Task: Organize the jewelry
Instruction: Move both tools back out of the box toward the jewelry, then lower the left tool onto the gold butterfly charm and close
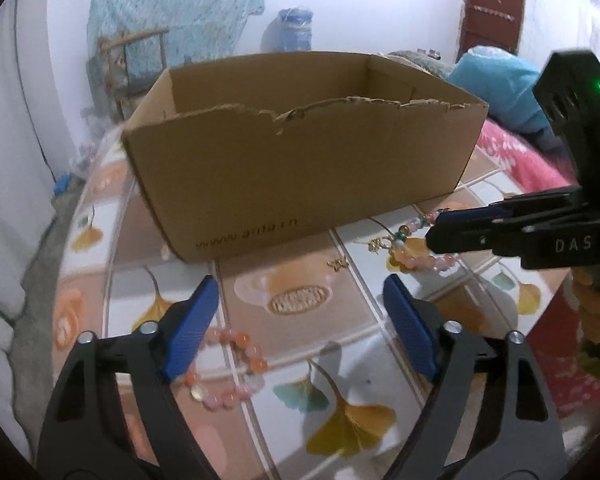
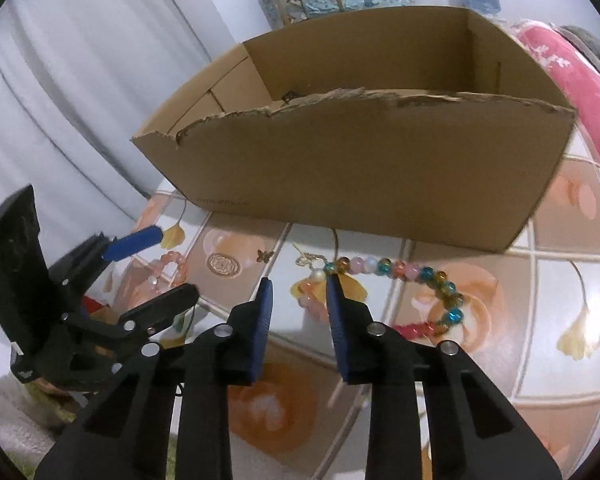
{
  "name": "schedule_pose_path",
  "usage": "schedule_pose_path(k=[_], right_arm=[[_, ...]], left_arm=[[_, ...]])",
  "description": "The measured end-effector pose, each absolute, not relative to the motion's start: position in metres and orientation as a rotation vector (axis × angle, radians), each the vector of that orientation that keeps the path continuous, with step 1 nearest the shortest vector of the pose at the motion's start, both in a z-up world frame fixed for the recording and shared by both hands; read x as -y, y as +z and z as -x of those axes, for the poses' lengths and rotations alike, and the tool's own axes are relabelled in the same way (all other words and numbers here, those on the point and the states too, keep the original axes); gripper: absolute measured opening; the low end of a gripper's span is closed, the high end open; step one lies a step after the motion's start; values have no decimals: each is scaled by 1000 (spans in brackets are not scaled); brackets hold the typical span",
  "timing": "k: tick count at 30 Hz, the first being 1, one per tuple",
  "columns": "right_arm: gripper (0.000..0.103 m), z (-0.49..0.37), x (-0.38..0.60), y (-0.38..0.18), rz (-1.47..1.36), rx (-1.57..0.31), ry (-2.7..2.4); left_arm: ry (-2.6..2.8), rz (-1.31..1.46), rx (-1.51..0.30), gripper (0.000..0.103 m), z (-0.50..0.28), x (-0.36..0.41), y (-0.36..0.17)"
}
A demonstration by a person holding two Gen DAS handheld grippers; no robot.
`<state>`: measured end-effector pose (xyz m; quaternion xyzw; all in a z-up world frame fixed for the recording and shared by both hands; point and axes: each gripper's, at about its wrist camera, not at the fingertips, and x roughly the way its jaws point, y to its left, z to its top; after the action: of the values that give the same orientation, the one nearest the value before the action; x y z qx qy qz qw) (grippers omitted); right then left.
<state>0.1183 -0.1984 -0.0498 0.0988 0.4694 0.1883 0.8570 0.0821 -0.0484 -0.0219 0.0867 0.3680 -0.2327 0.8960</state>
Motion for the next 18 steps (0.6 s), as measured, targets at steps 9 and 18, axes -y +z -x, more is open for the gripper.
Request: schedule_pose_path(k=[9,18], right_arm=[[18,-120,175,-64,-24,-1019,376],[8,-111,183,-63,76,-1015,277]], left_arm=[[-518,-241,-768,60,-91,70,-34],[-558,-265,-773,53,-95,83,-42]])
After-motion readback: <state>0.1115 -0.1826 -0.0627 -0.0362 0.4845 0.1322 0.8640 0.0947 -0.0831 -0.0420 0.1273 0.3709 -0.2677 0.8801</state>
